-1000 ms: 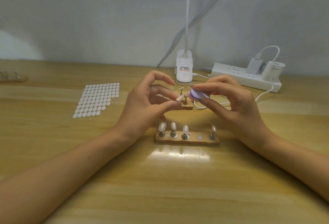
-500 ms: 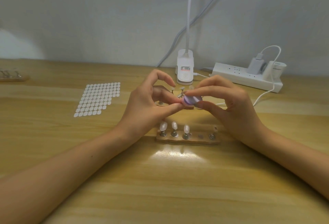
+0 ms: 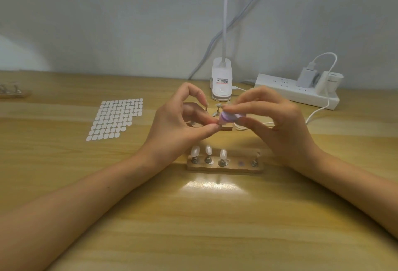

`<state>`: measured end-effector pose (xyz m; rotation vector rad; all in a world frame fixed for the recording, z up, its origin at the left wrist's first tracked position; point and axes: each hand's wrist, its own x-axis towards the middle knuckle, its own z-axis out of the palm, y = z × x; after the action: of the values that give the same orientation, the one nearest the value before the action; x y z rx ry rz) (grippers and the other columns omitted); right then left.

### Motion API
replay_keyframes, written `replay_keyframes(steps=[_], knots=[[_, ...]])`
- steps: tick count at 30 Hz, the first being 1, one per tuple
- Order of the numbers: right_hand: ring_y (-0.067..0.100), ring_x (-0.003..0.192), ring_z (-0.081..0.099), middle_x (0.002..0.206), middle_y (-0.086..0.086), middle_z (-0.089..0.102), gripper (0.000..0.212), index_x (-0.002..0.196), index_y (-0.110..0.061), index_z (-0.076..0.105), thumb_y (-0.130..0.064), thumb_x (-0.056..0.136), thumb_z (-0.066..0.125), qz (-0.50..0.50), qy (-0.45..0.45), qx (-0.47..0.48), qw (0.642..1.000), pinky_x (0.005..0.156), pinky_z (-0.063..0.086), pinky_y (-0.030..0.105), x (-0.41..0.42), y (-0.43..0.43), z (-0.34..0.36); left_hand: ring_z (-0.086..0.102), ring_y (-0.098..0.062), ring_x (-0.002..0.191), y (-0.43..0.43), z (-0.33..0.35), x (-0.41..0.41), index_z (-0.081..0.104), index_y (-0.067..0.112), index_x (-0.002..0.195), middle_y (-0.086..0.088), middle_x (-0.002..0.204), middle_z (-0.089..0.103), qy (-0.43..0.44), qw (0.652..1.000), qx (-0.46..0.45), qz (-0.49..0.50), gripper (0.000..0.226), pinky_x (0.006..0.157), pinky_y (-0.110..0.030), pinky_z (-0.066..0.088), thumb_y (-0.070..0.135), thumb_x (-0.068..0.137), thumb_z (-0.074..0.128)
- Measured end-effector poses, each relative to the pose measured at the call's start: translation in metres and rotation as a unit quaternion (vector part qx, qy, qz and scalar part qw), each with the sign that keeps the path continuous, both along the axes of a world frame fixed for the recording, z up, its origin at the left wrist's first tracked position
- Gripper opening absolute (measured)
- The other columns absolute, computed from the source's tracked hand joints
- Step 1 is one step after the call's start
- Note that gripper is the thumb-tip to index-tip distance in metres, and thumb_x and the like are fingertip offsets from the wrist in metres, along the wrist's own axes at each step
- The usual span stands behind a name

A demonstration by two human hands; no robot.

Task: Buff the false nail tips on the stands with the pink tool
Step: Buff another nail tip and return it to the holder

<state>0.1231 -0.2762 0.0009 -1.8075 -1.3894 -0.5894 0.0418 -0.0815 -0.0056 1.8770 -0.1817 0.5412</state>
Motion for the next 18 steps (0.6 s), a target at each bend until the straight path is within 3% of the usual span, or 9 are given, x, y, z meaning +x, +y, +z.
replay_keyframes(steps=[3,8,13,16,18], knots=[[0.025,0.094,0.066,0.099,0.016,0.066,0.027,0.111,-0.003,0.072,-0.004,0.084,0.072,0.024,-0.023,-0.014,0.999,0.083,0.055,0.032,-0.0007,0.0011,-0.0012,0.075,-0.014,0.077,-0.0003,-0.0003,-0.0003,0.05,0.016,0.097,-0.001,0.076,0.076,-0.005,1.0,0.002,-0.007,0.042,0.07,-0.032,0.059,0.015,0.076,0.086],[0.021,0.097,0.066,0.101,0.015,0.065,0.026,0.112,-0.003,0.072,-0.004,0.086,0.07,0.011,0.001,0.001,1.0,0.084,0.055,0.031,0.0,0.0004,-0.002,0.075,-0.015,0.075,-0.0009,-0.0002,-0.0012,0.048,0.019,0.095,-0.003,0.078,0.077,-0.017,1.0,0.01,-0.021,0.043,0.068,-0.022,0.055,0.007,0.077,0.085],[0.022,0.095,0.066,0.1,0.015,0.066,0.027,0.113,-0.003,0.072,-0.004,0.086,0.069,0.007,0.018,0.005,1.0,0.082,0.056,0.033,0.0003,0.0009,-0.0014,0.075,-0.013,0.075,-0.0018,0.0001,-0.0005,0.049,0.022,0.094,-0.003,0.077,0.077,-0.021,0.999,0.011,-0.022,0.042,0.068,-0.02,0.054,0.011,0.076,0.085],[0.019,0.095,0.064,0.099,0.014,0.065,0.027,0.113,-0.003,0.072,-0.003,0.086,0.071,0.043,-0.011,-0.018,0.999,0.084,0.052,0.025,-0.0031,0.0035,-0.0032,0.074,-0.011,0.071,-0.0022,0.0,-0.001,0.049,0.018,0.095,-0.003,0.074,0.075,-0.026,0.999,0.007,-0.029,0.041,0.065,-0.018,0.052,0.024,0.076,0.084],[0.02,0.095,0.064,0.099,0.015,0.066,0.027,0.114,-0.003,0.071,-0.003,0.087,0.069,0.024,0.007,-0.008,1.0,0.083,0.053,0.027,0.0003,0.0021,-0.0017,0.074,-0.009,0.071,-0.0021,0.0002,-0.0008,0.049,0.02,0.094,-0.002,0.076,0.076,-0.028,0.999,0.012,-0.03,0.04,0.064,-0.015,0.051,0.018,0.076,0.085]])
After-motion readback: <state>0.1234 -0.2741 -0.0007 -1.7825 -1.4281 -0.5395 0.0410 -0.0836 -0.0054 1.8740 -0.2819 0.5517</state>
